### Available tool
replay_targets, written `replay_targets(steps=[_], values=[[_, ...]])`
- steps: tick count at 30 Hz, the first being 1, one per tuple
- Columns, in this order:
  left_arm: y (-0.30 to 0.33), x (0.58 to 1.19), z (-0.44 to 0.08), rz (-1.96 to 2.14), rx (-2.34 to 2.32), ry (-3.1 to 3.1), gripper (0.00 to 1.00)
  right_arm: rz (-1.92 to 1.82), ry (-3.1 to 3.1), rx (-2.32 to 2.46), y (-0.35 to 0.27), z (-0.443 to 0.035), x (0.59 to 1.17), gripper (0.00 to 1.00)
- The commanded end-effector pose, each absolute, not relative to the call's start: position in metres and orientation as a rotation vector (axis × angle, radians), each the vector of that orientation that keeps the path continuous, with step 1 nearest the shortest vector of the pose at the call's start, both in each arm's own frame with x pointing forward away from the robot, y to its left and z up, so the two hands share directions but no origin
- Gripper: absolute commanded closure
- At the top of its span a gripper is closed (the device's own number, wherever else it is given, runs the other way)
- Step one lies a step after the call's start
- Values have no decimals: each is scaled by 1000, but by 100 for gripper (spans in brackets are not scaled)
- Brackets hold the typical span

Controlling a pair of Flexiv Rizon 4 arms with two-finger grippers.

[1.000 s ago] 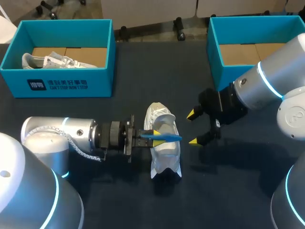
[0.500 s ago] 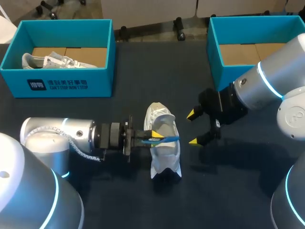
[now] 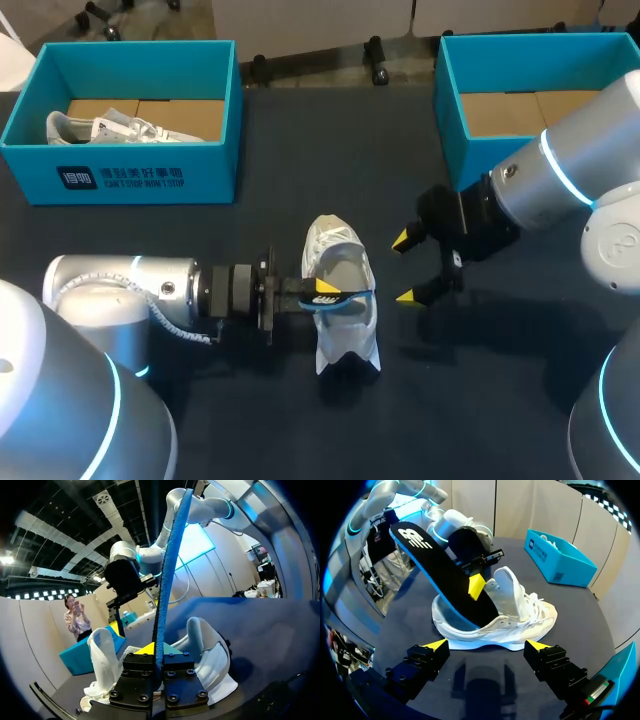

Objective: Take the shoe out of the shoebox, open the shoe tongue, remove and reinsert the insole, then place the shoe into the shoebox

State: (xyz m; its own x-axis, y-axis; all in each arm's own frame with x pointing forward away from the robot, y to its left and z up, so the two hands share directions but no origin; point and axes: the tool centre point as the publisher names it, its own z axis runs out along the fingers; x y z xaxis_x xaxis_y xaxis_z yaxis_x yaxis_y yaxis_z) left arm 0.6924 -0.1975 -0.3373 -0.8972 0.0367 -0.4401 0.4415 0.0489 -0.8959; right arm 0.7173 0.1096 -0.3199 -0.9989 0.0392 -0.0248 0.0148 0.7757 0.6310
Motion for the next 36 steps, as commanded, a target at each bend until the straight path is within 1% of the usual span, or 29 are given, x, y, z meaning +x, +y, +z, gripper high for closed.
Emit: replay_targets(steps=[1,19,20,21,22,25,26,33,34,35,36], values=[[-202,698,-339,-1908,468,2028,100,1037,2924,46,111,-320,717,0],[-200,703,-343,-1835,493,2092,100,1037,2924,46,111,-320,717,0],[-200,702,-342,-1836,493,2091,89,1037,2924,46,111,-320,717,0],[-199,701,-340,-1839,491,2088,60,1037,2924,46,111,-320,717,0],[-199,700,-339,-1841,490,2086,52,1037,2924,46,111,-320,717,0],[-197,698,-335,-1855,486,2075,45,1037,2924,46,111,-320,717,0],[-197,697,-333,-1861,487,2068,50,1037,2924,46,111,-320,717,0],[-195,690,-317,-1891,494,2026,53,1037,2924,46,111,-320,717,0],[-195,688,-316,-1898,495,2021,54,1037,2924,46,111,-320,717,0],[-194,686,-314,-1899,496,2020,57,1037,2924,46,111,-320,717,0],[-194,685,-313,-1906,498,2010,57,1037,2924,46,111,-320,717,0]])
